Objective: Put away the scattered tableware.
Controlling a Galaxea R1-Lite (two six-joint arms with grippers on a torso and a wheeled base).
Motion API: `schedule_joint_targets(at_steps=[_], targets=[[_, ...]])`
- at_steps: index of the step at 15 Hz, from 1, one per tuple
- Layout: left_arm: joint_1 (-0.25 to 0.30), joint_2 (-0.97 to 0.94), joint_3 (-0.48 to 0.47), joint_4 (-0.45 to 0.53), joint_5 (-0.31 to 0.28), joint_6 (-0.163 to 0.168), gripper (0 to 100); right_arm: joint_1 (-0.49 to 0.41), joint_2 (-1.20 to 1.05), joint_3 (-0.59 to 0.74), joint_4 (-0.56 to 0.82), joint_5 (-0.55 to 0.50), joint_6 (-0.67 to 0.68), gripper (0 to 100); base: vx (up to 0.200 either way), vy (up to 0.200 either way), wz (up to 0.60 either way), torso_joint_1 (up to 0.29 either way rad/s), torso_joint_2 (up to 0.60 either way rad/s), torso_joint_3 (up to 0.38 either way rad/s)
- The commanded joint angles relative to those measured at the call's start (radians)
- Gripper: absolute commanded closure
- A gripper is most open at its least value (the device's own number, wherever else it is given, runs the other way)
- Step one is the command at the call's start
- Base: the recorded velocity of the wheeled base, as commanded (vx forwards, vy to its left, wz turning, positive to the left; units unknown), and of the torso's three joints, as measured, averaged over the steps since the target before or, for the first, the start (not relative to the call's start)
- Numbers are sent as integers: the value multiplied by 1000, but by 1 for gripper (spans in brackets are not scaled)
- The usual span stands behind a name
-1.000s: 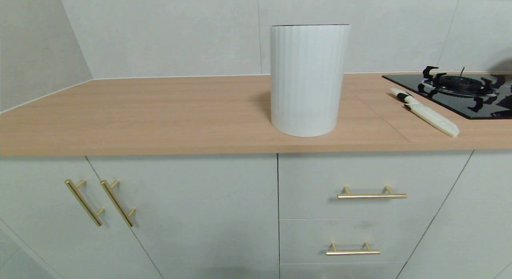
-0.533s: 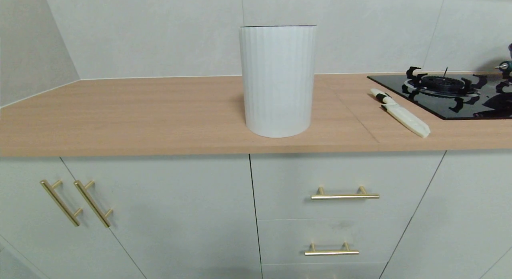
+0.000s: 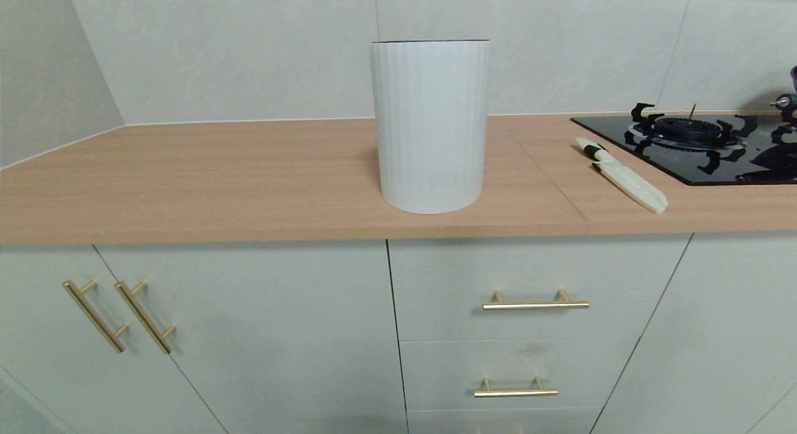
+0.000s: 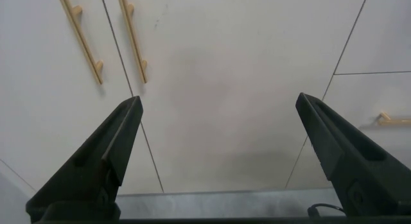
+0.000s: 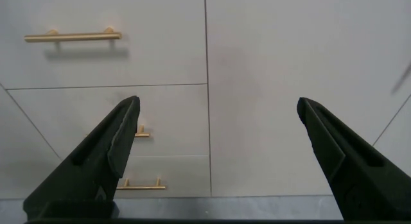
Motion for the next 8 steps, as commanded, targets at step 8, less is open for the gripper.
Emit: schedule_joint_targets(at_steps=[8], targets=[[-1,0,0,0,0,0,0,0,2,0,0,0,0,0,0,0,0,23,-83,-63]])
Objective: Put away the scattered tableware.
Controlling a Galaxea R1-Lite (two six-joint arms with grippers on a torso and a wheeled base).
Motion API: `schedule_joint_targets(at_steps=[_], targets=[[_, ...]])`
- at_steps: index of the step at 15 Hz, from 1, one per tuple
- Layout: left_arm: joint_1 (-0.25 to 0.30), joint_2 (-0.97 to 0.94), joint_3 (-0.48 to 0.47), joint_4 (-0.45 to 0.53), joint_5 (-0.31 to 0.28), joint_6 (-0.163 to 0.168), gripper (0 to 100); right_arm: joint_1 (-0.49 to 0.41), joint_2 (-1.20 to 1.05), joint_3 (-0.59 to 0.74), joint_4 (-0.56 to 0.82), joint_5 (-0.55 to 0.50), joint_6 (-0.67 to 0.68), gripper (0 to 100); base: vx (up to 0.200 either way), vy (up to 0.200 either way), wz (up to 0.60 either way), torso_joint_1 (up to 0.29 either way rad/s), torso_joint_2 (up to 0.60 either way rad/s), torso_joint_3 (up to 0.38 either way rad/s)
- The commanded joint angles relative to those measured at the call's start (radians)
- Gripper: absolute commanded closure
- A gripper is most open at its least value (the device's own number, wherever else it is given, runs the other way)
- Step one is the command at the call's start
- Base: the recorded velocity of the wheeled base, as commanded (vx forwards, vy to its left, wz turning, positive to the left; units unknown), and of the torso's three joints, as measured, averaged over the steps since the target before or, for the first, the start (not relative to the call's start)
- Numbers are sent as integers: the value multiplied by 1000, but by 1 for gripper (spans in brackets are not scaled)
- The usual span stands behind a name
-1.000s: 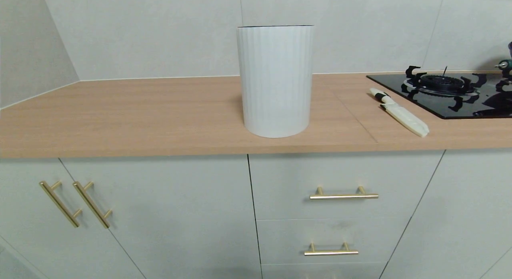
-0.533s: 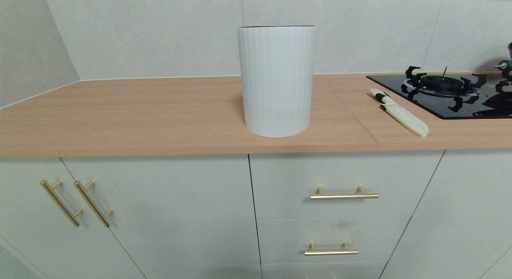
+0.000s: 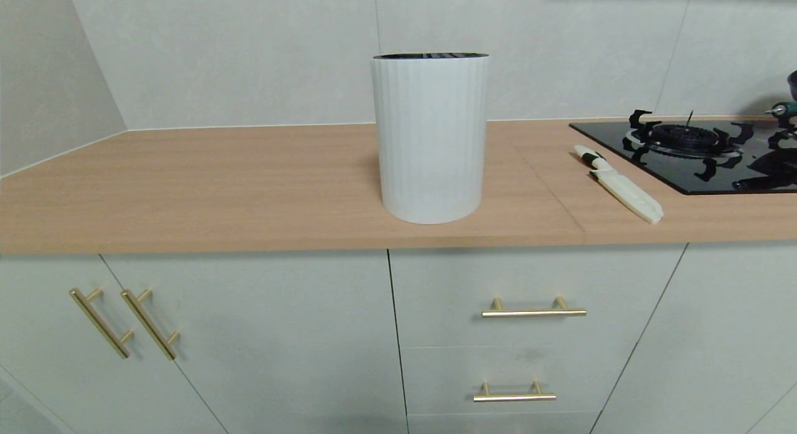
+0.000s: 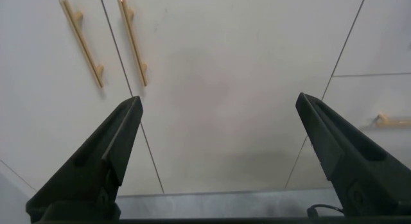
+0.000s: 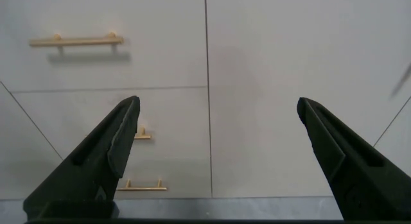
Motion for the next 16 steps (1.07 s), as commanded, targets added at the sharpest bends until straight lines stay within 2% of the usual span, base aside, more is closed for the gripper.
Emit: schedule_joint_targets(at_steps=[1,16], targets=[[-1,0,0,0,0,0,0,0,2,0,0,0,0,0,0,0,0,110,-388,-266],[-1,0,0,0,0,0,0,0,2,0,0,0,0,0,0,0,0,181,-472,-293]])
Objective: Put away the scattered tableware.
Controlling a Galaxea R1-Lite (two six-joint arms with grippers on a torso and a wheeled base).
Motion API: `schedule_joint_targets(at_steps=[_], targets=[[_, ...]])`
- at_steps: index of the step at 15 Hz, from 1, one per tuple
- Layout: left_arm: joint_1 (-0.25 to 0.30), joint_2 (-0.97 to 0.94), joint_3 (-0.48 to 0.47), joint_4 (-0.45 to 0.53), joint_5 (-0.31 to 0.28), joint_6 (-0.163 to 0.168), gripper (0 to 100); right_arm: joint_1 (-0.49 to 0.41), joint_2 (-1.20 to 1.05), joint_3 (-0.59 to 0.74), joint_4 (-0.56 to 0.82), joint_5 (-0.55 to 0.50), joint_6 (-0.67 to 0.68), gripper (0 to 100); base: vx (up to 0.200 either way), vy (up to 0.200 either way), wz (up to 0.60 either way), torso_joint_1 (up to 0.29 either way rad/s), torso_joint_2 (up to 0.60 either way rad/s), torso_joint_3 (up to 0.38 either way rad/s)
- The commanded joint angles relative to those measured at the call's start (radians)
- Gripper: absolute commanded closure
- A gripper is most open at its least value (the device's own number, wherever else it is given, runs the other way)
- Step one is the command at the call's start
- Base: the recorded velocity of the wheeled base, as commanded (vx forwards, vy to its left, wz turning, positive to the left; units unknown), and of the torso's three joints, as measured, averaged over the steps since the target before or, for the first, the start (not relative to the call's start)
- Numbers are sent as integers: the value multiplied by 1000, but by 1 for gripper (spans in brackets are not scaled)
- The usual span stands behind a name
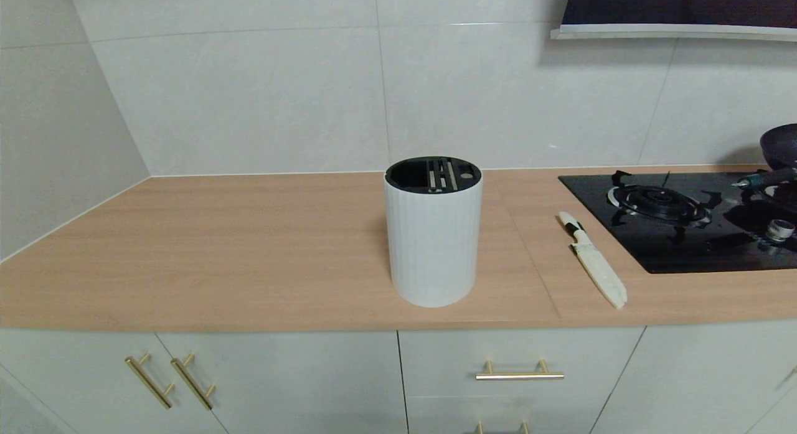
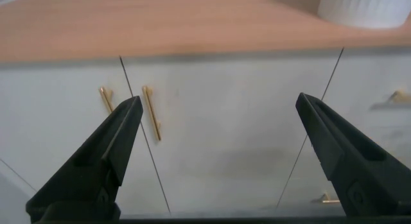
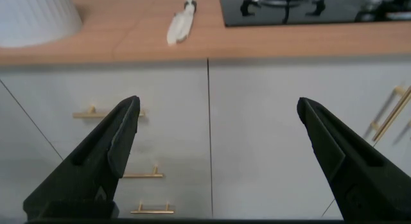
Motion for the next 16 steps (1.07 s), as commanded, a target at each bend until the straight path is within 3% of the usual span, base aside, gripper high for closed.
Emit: schedule_joint_targets(at_steps=[1,16], targets=[[-1,0,0,0,0,0,0,0,2,0,0,0,0,0,0,0,0,222,-520,-290],[-1,0,0,0,0,0,0,0,2,0,0,0,0,0,0,0,0,250,-537,-290]])
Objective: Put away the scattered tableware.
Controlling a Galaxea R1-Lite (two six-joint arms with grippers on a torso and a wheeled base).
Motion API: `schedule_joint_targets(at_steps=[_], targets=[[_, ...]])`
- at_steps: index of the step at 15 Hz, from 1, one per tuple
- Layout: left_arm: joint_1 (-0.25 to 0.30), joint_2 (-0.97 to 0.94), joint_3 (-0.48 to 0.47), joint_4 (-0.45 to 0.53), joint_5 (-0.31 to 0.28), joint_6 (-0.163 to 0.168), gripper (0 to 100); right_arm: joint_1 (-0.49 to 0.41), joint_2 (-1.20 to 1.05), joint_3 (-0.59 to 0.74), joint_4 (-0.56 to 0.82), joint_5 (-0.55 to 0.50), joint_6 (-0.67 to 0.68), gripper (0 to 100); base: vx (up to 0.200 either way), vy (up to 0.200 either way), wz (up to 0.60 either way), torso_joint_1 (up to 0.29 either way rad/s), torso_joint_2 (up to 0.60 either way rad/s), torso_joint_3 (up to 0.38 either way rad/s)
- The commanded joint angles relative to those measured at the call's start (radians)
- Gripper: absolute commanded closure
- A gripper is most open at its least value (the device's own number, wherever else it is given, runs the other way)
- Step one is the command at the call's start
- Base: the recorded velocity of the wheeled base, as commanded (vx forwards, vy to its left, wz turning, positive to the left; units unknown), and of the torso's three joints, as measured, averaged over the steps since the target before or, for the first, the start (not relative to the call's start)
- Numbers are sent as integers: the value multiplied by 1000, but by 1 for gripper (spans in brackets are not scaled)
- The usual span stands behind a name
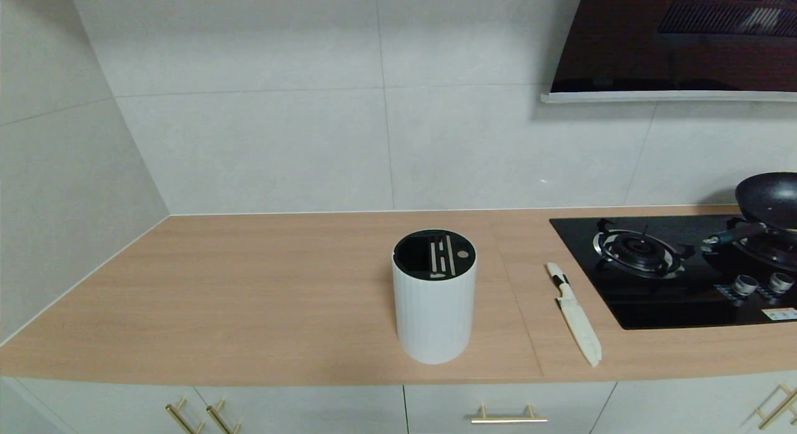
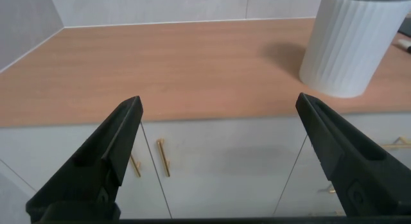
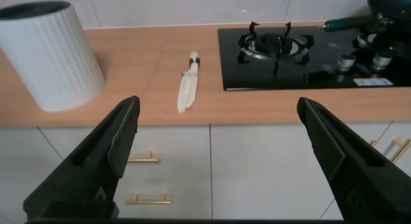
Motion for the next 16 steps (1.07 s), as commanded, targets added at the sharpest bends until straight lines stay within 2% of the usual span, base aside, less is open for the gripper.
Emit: schedule_joint_targets(at_steps=[1,16], targets=[[1,0,0,0,0,0,0,0,2,0,0,0,0,0,0,0,0,193,-388,-207],[1,0,0,0,0,-2,0,3,3,0,0,6,-16,0,0,0,0,9,-21,-9]])
